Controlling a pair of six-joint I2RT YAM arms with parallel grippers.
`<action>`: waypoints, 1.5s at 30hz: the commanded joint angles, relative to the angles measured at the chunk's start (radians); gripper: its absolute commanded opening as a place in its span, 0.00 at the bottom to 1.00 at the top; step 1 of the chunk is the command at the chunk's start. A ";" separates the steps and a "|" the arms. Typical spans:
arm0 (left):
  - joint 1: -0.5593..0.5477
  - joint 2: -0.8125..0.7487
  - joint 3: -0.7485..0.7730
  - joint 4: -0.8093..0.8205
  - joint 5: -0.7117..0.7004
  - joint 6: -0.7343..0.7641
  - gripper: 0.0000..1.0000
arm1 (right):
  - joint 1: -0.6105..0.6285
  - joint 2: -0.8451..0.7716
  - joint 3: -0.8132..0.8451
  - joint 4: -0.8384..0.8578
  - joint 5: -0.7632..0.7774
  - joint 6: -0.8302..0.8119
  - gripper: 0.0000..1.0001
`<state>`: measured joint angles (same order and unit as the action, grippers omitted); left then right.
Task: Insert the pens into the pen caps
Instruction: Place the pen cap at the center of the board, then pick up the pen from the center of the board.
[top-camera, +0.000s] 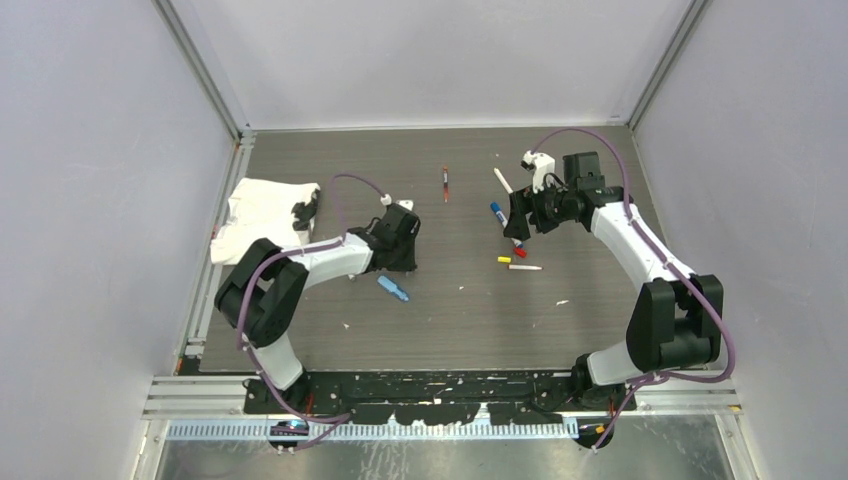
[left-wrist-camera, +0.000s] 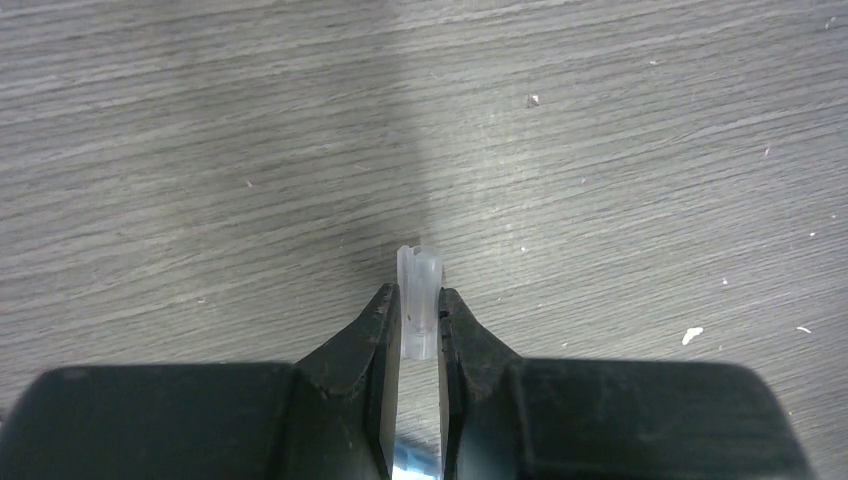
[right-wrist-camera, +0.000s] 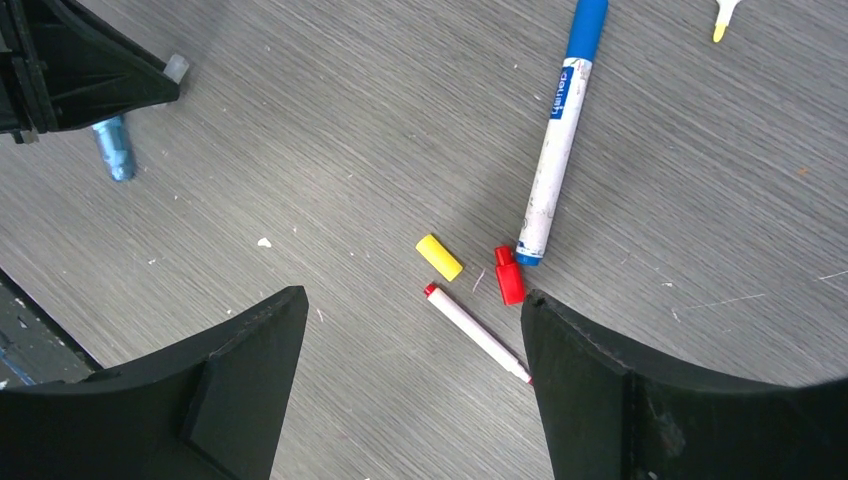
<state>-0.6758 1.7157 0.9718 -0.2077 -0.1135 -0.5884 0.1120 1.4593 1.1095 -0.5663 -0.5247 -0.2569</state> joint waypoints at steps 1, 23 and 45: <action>0.004 0.012 0.057 -0.026 -0.025 0.030 0.17 | -0.010 0.015 0.042 -0.010 0.008 -0.009 0.84; 0.033 -0.049 -0.010 0.066 0.052 0.046 0.38 | 0.262 0.570 0.590 -0.064 0.343 0.308 0.76; 0.047 -0.645 -0.372 0.223 0.042 0.035 0.52 | 0.331 1.033 1.174 -0.172 0.446 0.436 0.50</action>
<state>-0.6327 1.1400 0.6312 -0.0288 -0.0582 -0.5426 0.4221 2.4756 2.2173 -0.7357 -0.0792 0.1482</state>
